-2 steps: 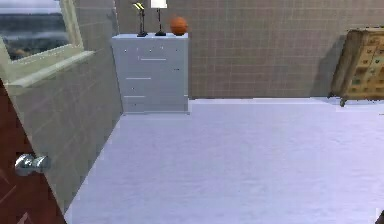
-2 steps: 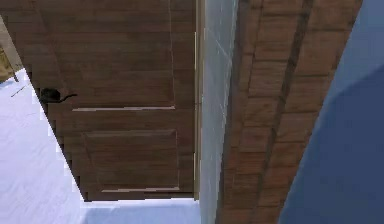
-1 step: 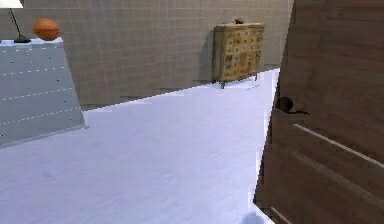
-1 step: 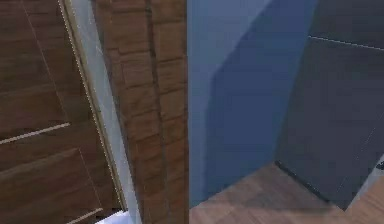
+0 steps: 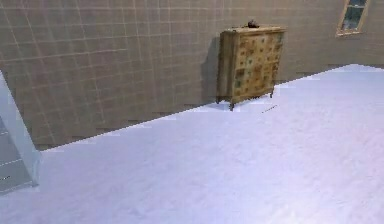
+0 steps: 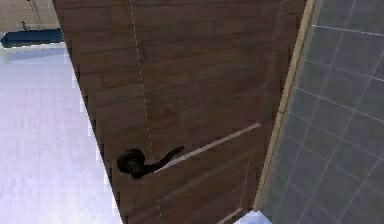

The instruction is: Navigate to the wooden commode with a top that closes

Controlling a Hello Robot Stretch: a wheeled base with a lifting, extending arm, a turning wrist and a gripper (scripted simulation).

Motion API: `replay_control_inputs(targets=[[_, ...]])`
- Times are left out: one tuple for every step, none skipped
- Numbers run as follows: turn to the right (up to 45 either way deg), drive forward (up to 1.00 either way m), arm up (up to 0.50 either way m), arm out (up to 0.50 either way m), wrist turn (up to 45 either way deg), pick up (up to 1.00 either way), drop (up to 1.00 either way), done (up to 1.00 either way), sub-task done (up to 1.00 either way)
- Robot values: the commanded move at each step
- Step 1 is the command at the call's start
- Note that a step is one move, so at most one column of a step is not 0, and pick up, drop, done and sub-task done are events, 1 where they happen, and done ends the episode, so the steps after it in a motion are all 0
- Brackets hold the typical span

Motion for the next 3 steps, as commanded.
replay_control_inputs(targets=[[0.0,0.4,0.0,0.0,0.0,0.0,0.0,0.0,0.0],[-6.0,0.0,0.0,0.0,0.0,0.0,0.0,0.0,0.0],[0.0,0.15,0.0,0.0,0.0,0.0,0.0,0.0,0.0]])
